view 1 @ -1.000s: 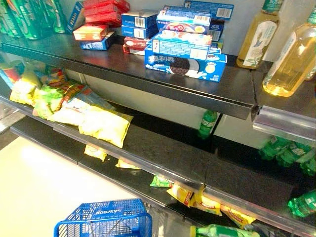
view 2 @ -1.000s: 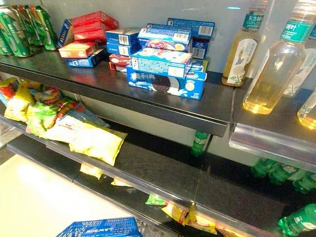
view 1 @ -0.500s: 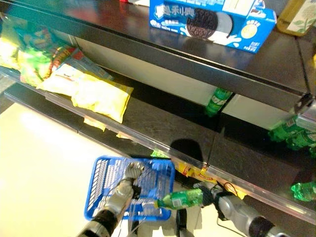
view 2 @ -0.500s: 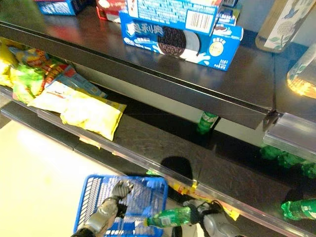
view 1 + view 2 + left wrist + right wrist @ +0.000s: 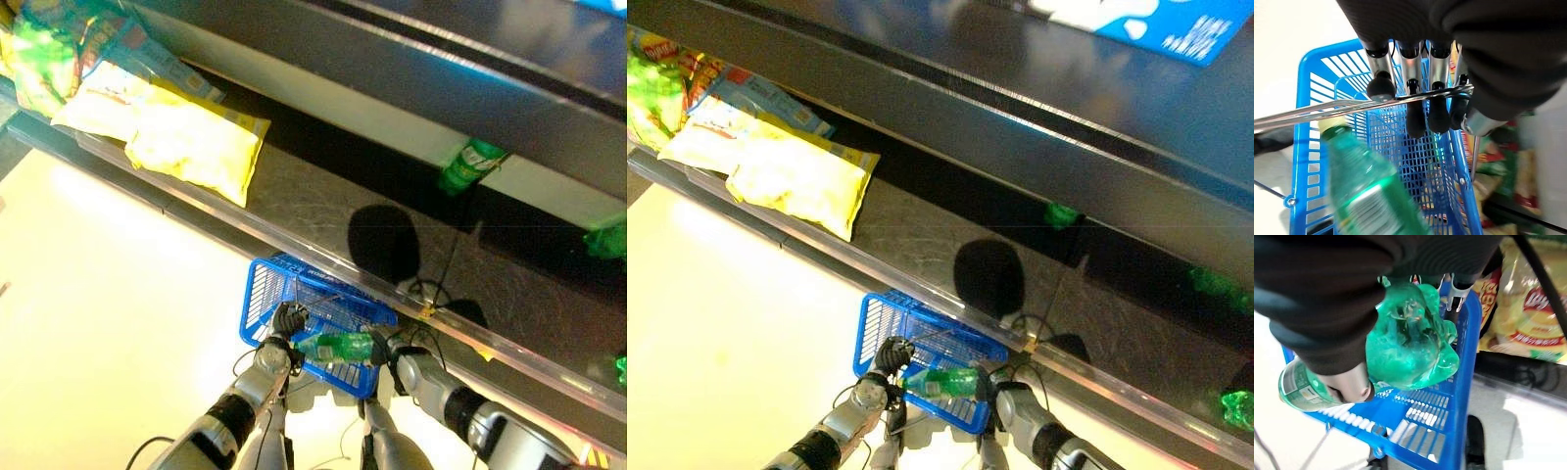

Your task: Pick up the snacks into the basket

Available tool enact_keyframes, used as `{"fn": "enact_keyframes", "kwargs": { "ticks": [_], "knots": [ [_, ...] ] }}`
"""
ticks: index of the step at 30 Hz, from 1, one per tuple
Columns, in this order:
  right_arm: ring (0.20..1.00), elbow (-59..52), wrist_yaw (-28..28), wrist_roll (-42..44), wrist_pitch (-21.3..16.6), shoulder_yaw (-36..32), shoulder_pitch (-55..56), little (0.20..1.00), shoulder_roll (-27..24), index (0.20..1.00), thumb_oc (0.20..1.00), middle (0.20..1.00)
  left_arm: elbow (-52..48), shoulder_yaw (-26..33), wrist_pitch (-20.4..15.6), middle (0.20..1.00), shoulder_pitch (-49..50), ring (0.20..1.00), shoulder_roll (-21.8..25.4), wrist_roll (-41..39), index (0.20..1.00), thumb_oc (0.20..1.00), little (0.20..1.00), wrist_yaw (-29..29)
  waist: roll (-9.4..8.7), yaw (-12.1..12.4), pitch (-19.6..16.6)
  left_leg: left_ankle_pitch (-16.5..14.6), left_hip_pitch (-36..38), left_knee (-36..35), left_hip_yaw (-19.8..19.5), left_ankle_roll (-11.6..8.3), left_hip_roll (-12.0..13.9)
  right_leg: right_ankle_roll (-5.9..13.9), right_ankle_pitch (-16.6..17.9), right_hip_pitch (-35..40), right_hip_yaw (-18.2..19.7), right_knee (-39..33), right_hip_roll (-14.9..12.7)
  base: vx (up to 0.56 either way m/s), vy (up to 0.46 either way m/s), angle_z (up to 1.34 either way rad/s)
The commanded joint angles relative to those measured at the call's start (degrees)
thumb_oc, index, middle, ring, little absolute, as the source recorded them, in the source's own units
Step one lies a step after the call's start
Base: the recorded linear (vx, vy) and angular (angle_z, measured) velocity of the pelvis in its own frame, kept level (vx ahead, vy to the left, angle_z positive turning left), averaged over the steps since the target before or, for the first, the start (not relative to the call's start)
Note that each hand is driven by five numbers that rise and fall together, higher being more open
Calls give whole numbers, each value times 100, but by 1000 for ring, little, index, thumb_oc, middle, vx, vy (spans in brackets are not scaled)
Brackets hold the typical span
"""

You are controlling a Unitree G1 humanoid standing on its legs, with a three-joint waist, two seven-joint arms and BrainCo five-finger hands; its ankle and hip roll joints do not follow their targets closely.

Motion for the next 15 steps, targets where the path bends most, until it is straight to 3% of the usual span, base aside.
{"fn": "enact_keyframes", "kwargs": {
  "ticks": [1,5,7,12,15],
  "knots": [
    [200,196,-308,537,-187,-90,-559,200,198,200,200,200,-120,-356,-390,200,-686,200,-487,-218,200,200,200,121,-55,82,-103,-126,-380,350,-230,-5,-162,637,-203,-181,149,411,-480,-15,-2,10],
    [200,1002,-577,957,-185,-324,-1074,200,362,200,200,200,-303,-585,-455,200,-824,200,-588,-249,200,200,200,146,112,270,89,-74,-599,392,-311,-7,-240,657,-161,-324,44,432,-531,-36,4,15],
    [200,1010,-579,959,-189,-326,-1079,200,365,200,200,200,-304,-586,-454,200,-826,200,-587,-249,200,200,200,147,112,271,88,-75,-604,394,-312,-7,-239,656,-161,-328,43,433,-531,-18,5,13],
    [200,1466,-956,2256,-336,-1209,-1193,200,567,200,200,200,-880,-774,-506,200,-642,200,-543,-328,200,200,200,155,330,481,158,-2,-836,350,-394,-4,-312,686,-124,-492,-59,383,-577,-12,14,12],
    [200,1803,-1241,2302,-329,-1391,-1381,200,468,200,200,200,-1895,-1039,-637,200,-322,200,-328,-446,200,200,200,102,558,743,158,37,-1108,336,-478,2,-386,717,-76,-664,-180,345,-632,-21,16,9]
  ]
}}
